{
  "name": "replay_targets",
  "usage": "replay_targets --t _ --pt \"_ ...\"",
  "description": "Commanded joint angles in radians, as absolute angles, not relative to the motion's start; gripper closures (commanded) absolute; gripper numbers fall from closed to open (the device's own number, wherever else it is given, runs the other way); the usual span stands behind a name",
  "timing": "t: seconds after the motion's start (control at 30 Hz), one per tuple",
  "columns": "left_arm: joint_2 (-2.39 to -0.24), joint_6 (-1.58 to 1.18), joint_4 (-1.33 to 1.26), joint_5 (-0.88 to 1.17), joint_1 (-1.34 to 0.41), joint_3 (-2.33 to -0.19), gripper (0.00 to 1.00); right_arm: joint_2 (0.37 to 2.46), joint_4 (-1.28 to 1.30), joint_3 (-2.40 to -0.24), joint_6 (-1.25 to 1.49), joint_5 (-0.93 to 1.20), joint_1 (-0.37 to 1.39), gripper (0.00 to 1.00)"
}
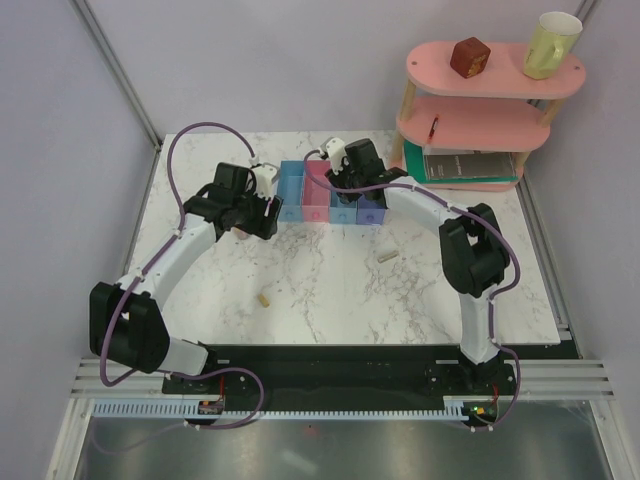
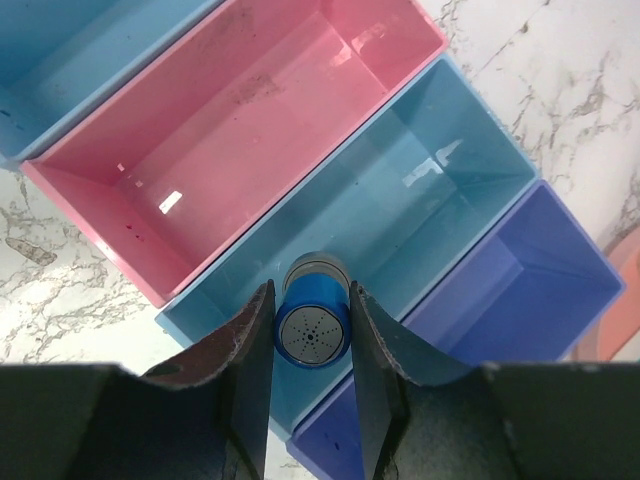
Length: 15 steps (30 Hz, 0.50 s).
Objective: Sort the stationery into containers
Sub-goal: Place the stationery in the storage box.
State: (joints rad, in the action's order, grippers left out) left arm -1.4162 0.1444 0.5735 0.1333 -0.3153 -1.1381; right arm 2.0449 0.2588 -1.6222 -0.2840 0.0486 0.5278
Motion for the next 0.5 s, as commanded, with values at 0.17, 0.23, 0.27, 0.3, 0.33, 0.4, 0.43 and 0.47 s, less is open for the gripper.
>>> replay_targets --t 0.17,0.23,0.27,0.3,0.33,0.4,0.43,0.47 --pt "-1.433 0.160 0.558 0.152 -0.314 -1.175 0.24 2.083 0.216 -1.637 -0.273 0.086 0.531 0.84" --pt "-1.437 0.160 0.557 0.153 -0.313 -1.172 0.24 2.088 0.215 -1.641 -0.276 0.084 0.531 0.75" --pt "-1.436 0.158 0.557 0.155 -0.314 -1.172 0.24 2.088 0.216 -1.647 -0.276 0.084 0.529 0.66" --pt "-1.440 0.156 0.557 0.156 -0.314 -1.170 0.24 2.088 0.216 -1.649 -0.279 0.084 0.529 0.61" --pt "-1.442 0.155 0.557 0.155 -0.314 -1.170 0.24 2.086 0.216 -1.651 -0.282 0.083 0.531 0.57" --pt "-1.445 0.149 0.557 0.161 -0.313 -1.172 0.24 2.080 0.216 -1.652 -0.285 0.080 0.529 0.51" --pt "-1.445 0.144 0.557 0.166 -0.314 -1.172 0.24 2.077 0.216 -1.652 -0.287 0.077 0.529 0.49" --pt "-1.445 0.143 0.558 0.169 -0.313 -1.170 0.24 2.068 0.216 -1.651 -0.290 0.078 0.531 0.46"
